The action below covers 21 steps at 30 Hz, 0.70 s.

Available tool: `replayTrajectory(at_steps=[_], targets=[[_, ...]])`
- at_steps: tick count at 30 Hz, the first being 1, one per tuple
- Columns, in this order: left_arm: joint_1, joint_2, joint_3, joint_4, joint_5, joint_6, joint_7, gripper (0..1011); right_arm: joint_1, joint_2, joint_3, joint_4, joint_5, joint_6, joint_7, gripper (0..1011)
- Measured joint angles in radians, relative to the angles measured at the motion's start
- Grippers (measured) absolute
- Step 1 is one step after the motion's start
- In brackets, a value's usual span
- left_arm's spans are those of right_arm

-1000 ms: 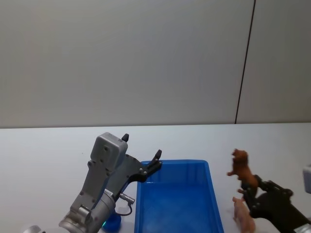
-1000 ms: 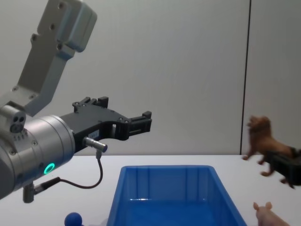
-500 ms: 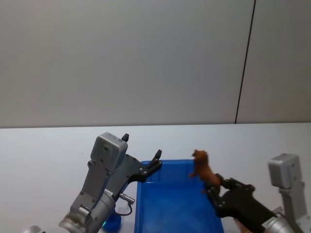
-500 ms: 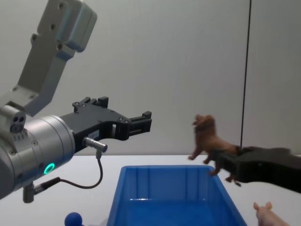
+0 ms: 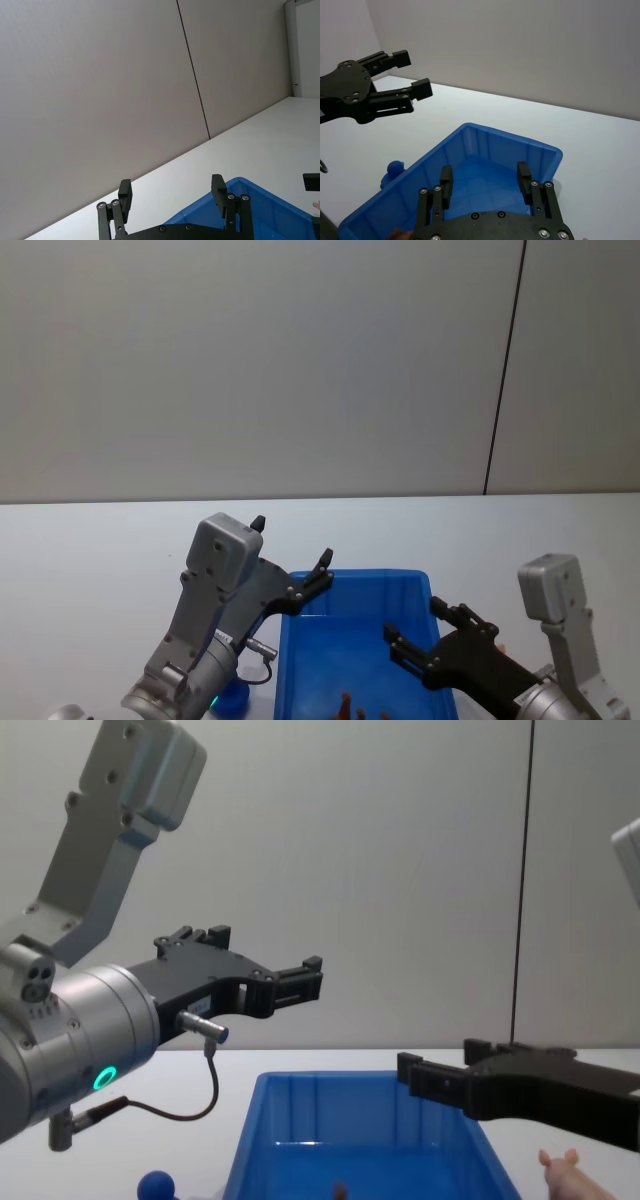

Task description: Pick up the two dolls from the table and place them into the box.

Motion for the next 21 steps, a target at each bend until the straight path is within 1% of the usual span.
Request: replayTrajectory(at_steps=[2, 5, 6, 9, 10, 18, 21], targets=[[0.000, 0.000, 0.000, 0.000, 0.000, 0.000, 0.000, 1002, 0.000, 0.000, 0.000, 0.000, -0.003, 0.002, -0.012, 815], [0.000, 0.000, 0.000, 0.000, 0.000, 0.000, 0.000, 1001, -0.003, 0.001, 0.001, -0.001, -0.006, 0.003, -0.029, 868], [0.000, 0.000, 0.000, 0.000, 0.000, 0.000, 0.000, 1002, -0.006, 0.004, 0.003, -0.005, -0.008, 0.004, -0.043, 920], [0.000, 0.000, 0.000, 0.000, 0.000, 0.000, 0.000, 1002, -0.012, 0.009, 0.006, -0.014, -0.011, 0.004, -0.064, 965], [0.000, 0.000, 0.000, 0.000, 0.000, 0.000, 0.000, 1002, -0.017, 0.012, 0.008, -0.020, -0.013, 0.004, -0.075, 1001], [0.000, 0.000, 0.000, 0.000, 0.000, 0.000, 0.000, 1001, -0.059, 0.040, 0.025, -0.067, -0.022, 0.013, -0.165, 1001], [0.000, 0.000, 0.000, 0.000, 0.000, 0.000, 0.000, 1002, -0.071, 0.048, 0.030, -0.079, -0.023, 0.018, -0.188, 1001]])
